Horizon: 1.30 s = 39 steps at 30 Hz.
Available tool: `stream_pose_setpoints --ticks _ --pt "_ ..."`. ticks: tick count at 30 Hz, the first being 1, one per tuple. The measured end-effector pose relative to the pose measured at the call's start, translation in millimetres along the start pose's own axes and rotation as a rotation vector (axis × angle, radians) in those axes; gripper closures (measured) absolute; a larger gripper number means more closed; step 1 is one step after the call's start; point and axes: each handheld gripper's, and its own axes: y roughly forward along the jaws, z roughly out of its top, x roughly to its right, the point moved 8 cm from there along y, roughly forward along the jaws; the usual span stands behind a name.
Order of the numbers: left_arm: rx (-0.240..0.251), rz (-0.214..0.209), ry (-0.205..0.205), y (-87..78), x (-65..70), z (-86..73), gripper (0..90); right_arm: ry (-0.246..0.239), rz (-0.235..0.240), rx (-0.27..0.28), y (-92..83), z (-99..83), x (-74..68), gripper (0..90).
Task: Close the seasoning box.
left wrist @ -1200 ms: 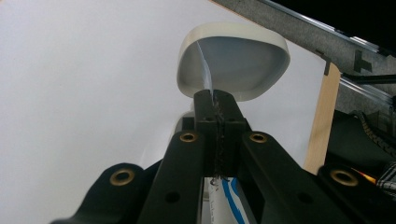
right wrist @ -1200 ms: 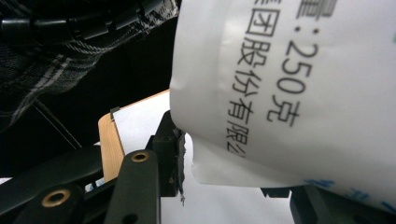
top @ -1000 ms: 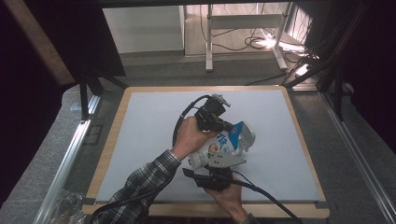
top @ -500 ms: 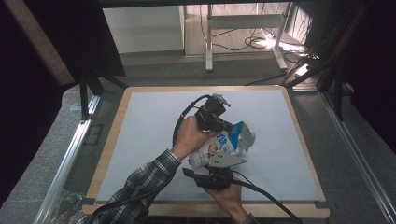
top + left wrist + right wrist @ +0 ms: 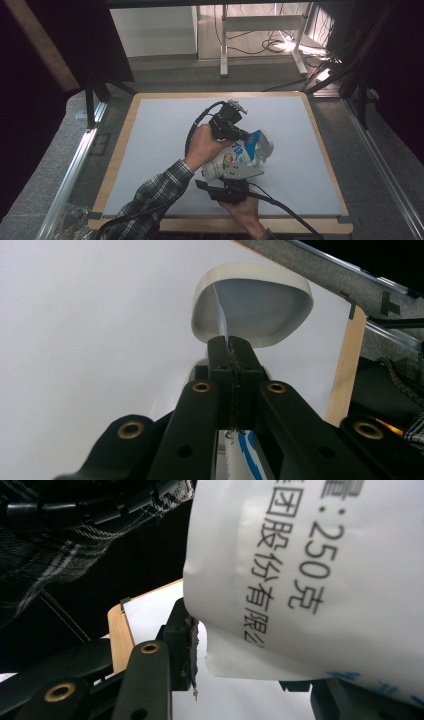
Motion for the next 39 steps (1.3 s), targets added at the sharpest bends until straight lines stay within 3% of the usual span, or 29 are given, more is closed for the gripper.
stream_pose_setpoints --ticks 39 --pt "-0.019 0.002 -0.009 2.4 -0.9 2.6 89.5 0.000 0.002 0.007 -0.6 1.7 0.3 58.1"
